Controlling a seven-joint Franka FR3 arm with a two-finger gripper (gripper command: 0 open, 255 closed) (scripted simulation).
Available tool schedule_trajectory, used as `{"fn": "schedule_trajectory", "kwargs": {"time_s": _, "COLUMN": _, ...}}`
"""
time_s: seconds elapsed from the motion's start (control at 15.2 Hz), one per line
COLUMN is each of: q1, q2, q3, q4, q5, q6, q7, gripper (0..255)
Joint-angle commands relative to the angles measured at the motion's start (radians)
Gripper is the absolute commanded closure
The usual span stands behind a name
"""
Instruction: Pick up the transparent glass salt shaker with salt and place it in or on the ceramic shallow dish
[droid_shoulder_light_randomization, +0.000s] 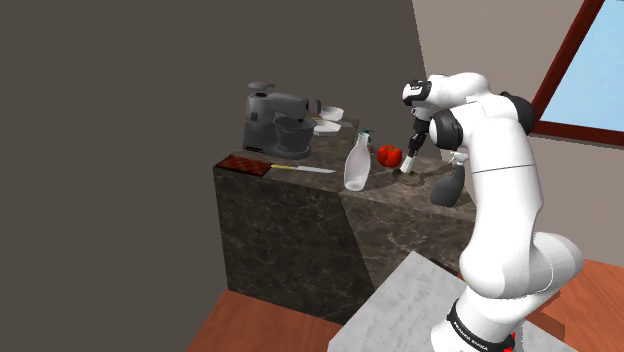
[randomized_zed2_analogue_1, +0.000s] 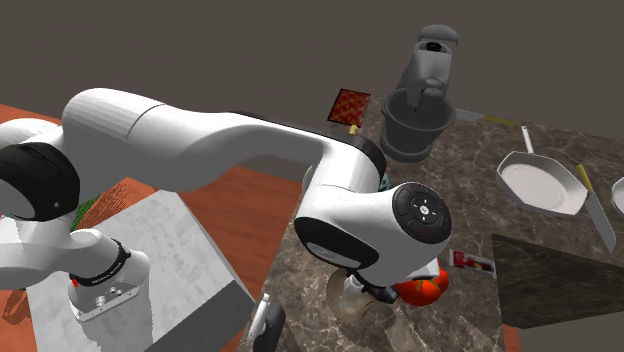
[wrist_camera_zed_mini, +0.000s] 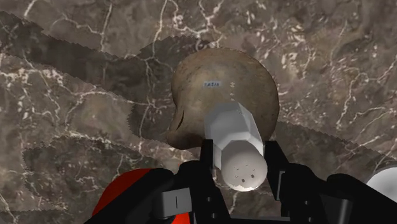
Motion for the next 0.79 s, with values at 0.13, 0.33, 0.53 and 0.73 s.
{"fn": "schedule_trajectory", "kwargs": {"time_s": 0.13, "q1": 0.004, "q2": 0.002, "q3": 0.001, "q4": -0.018, "q5": 0.002, "q6": 0.02, "q7": -0.002, "gripper": 255}}
{"fn": "schedule_trajectory", "kwargs": {"time_s": 0.33, "q1": 0.004, "q2": 0.002, "q3": 0.001, "q4": -0.018, "q5": 0.002, "q6": 0.02, "q7": -0.002, "gripper": 255}}
{"fn": "schedule_trajectory", "kwargs": {"time_s": 0.53, "q1": 0.004, "q2": 0.002, "q3": 0.001, "q4": -0.018, "q5": 0.002, "q6": 0.02, "q7": -0.002, "gripper": 0}}
{"fn": "schedule_trajectory", "kwargs": {"time_s": 0.73, "q1": 0.004, "q2": 0.002, "q3": 0.001, "q4": -0.018, "q5": 0.002, "q6": 0.02, "q7": -0.002, "gripper": 0}}
